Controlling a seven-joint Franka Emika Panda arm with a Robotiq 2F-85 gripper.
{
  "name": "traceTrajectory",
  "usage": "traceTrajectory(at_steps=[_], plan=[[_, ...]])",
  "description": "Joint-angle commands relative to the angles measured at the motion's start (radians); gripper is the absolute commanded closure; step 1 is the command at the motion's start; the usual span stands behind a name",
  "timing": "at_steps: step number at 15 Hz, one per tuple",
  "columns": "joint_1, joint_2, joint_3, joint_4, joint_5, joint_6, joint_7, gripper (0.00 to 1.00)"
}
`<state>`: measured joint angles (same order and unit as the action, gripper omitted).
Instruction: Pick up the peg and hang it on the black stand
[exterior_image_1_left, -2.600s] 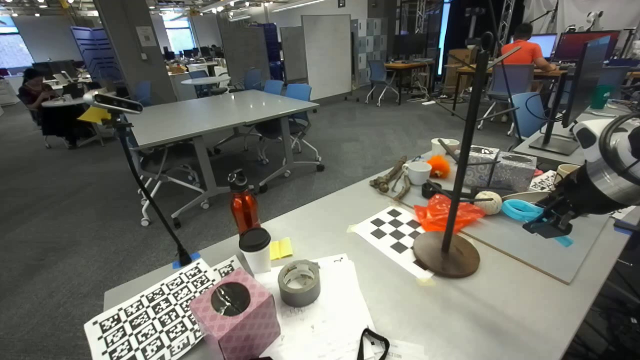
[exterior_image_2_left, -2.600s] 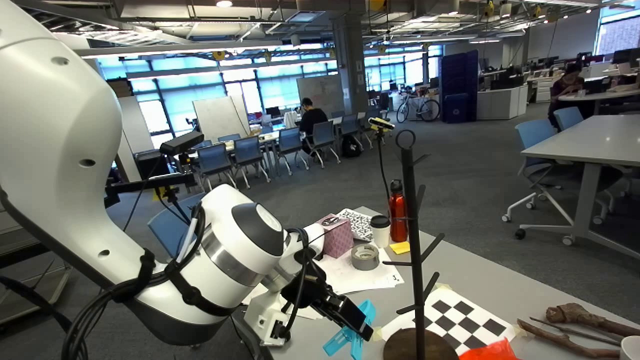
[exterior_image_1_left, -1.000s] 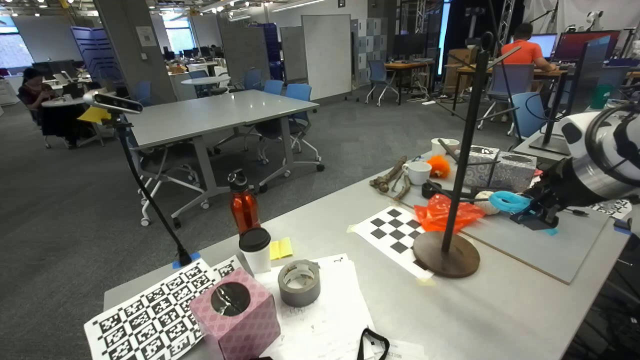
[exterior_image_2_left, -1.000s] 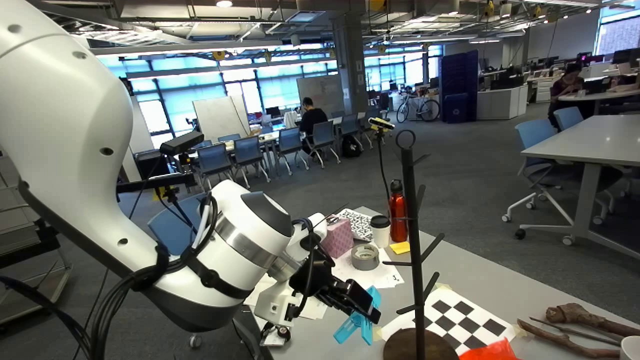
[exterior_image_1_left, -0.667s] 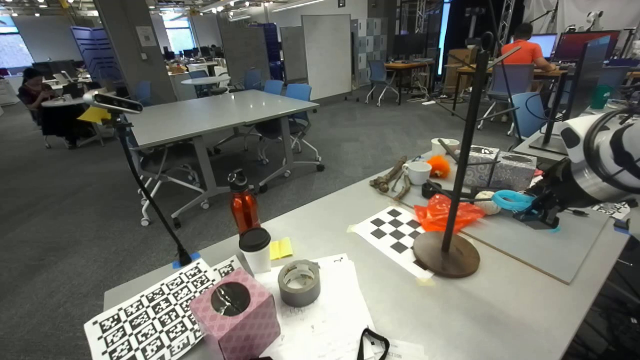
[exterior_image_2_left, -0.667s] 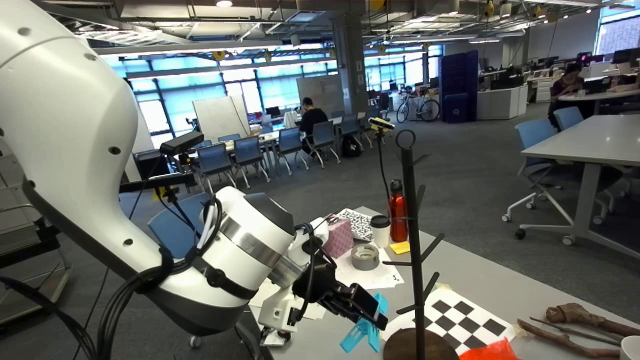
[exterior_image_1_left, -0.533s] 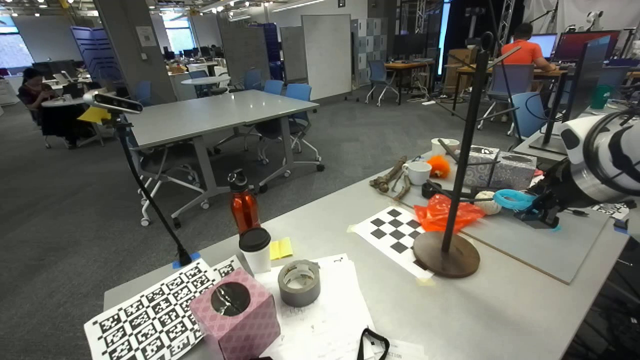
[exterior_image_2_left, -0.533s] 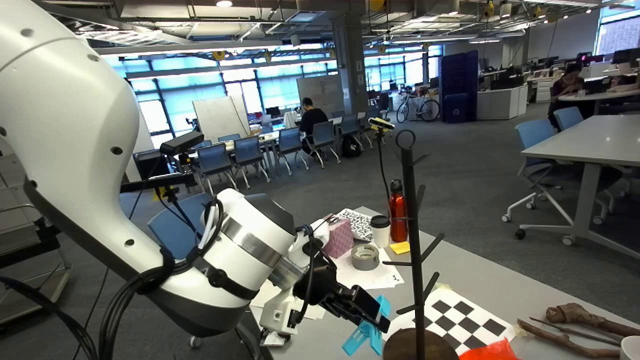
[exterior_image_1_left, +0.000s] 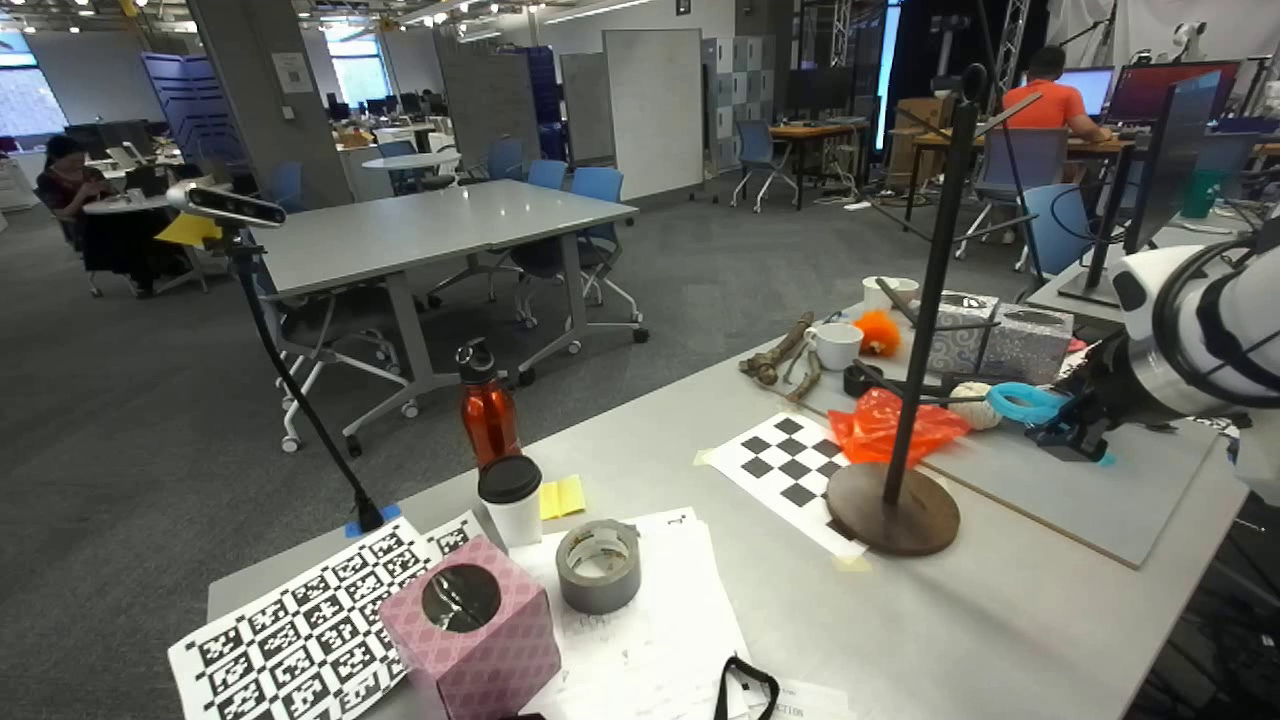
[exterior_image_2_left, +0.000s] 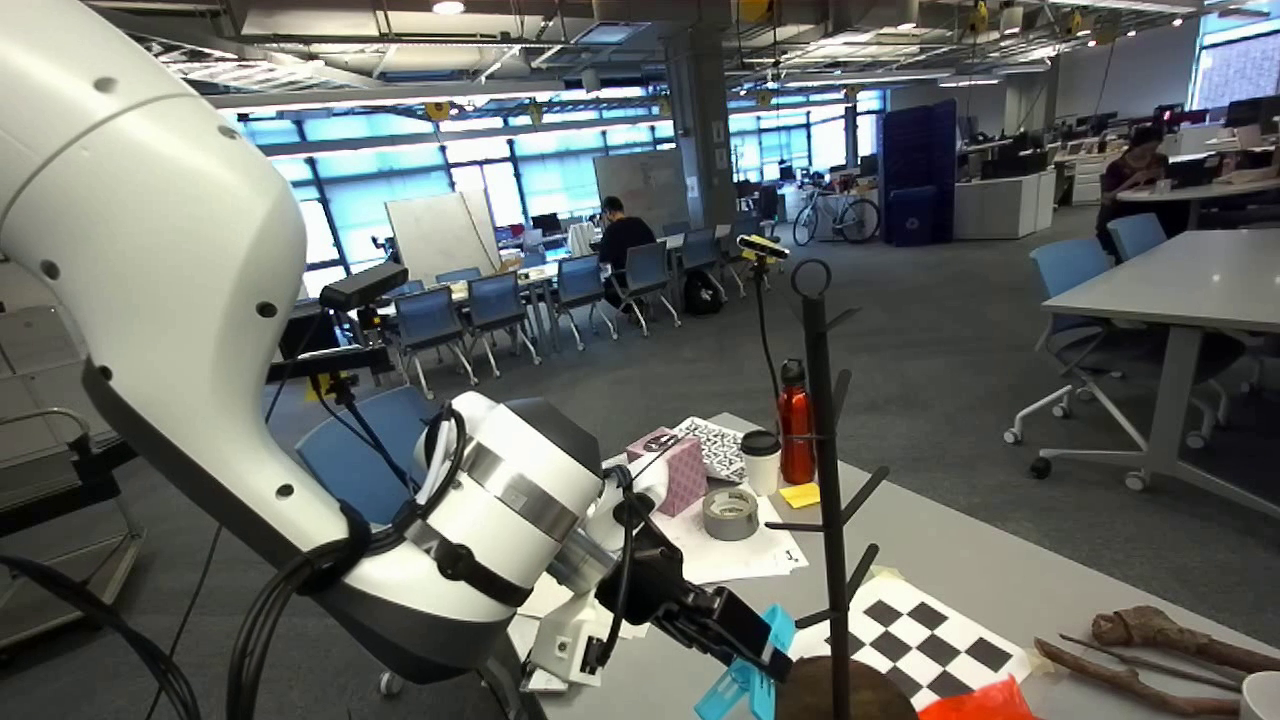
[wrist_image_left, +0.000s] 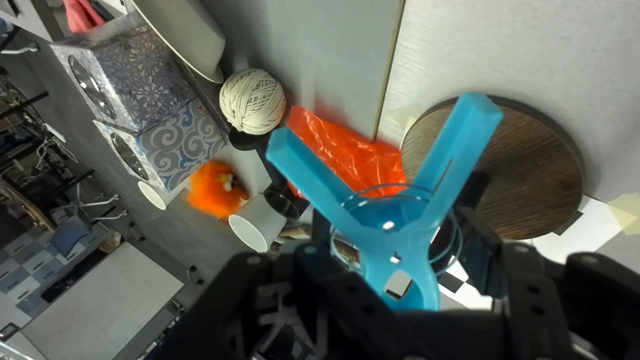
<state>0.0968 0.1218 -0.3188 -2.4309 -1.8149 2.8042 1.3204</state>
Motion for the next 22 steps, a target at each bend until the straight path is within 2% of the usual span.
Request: traceTrajectory(at_steps=[1, 17, 18, 22], plan=[[0.000, 0.005, 0.000, 0.003, 0.000, 0.000, 0.002, 0.38], [0.000, 0.010, 0.000, 0.007, 0.000, 0.000, 0.004, 0.38], [0.000, 0.010, 0.000, 0.007, 0.000, 0.000, 0.004, 0.63], [0.002, 0.026, 0.006, 0.021, 0.014, 0.018, 0.007, 0.63]])
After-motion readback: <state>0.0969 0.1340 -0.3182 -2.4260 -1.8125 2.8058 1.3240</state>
